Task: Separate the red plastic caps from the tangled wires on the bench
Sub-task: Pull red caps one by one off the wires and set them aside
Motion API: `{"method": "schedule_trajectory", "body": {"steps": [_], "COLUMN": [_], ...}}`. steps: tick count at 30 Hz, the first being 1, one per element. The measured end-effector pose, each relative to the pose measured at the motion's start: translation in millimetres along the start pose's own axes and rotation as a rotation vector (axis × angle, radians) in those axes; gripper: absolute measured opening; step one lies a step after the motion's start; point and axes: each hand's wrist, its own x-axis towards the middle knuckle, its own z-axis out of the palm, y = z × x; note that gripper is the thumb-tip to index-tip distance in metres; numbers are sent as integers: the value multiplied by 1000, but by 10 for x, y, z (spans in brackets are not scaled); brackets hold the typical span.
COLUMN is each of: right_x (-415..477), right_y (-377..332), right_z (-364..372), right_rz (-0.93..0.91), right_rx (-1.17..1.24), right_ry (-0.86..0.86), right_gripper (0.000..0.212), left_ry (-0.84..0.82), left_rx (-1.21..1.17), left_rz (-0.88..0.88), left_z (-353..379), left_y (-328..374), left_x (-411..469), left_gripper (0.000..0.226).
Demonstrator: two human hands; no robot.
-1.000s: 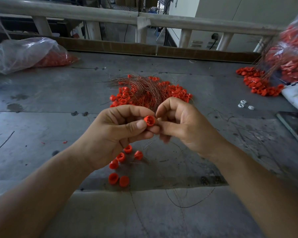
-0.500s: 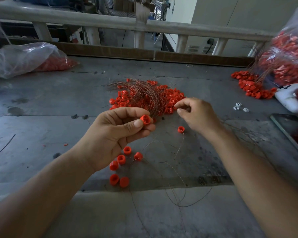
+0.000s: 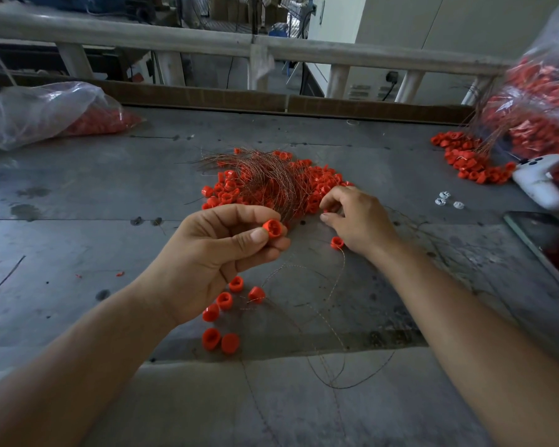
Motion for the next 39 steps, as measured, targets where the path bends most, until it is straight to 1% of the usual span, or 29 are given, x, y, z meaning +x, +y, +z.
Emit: {"method": "schedule_trajectory", "body": {"steps": [3,6,9,11,13,15,18,21,24,29,34,39], "right_x": [7,3,-1,-35,-104,-184,-277,-335,-363,-381,-393,-414], "right_y": [34,35,-17,-93,-197,-318,-476,-573,-599,-601,-600,-618], "right_z": [2,-35,-173,-286,-384,-446,-459,-444,-429,-392,-372,-366], "right_rz": [14,30,67,120,156,165,154,152,149,137,99,14], "right_rx": [11,110,303,545,809,1011,1181,1302,1341,1347,1316,1265], "right_ry": [10,53,152,159,93,-41,-241,-366,-415,-422,-444,-399], "right_gripper": [11,18,22,17,13,20,23,18,17,16,22,20], "left_ry": [-4,-7,-8,-3,1,12,45,65,76,76,70,85], "left_rx": [9,15,22,29,44,64,76,77,67,78,100,102], "left_rz": [1,3,9,9,4,0,-5,-4,4,7,12,14], "left_z": [-9,-15,-19,-23,-22,-17,-7,-4,-6,-12,-1,1], "left_y": [-1,-5,-3,-3,-5,-10,-18,-14,-6,-6,11,18], "left_x": [-1,-4,-6,-7,-3,-2,-1,0,3,4,-6,-8], "left_gripper": [21,21,21,20,16,19,22,21,22,21,21,20]}}
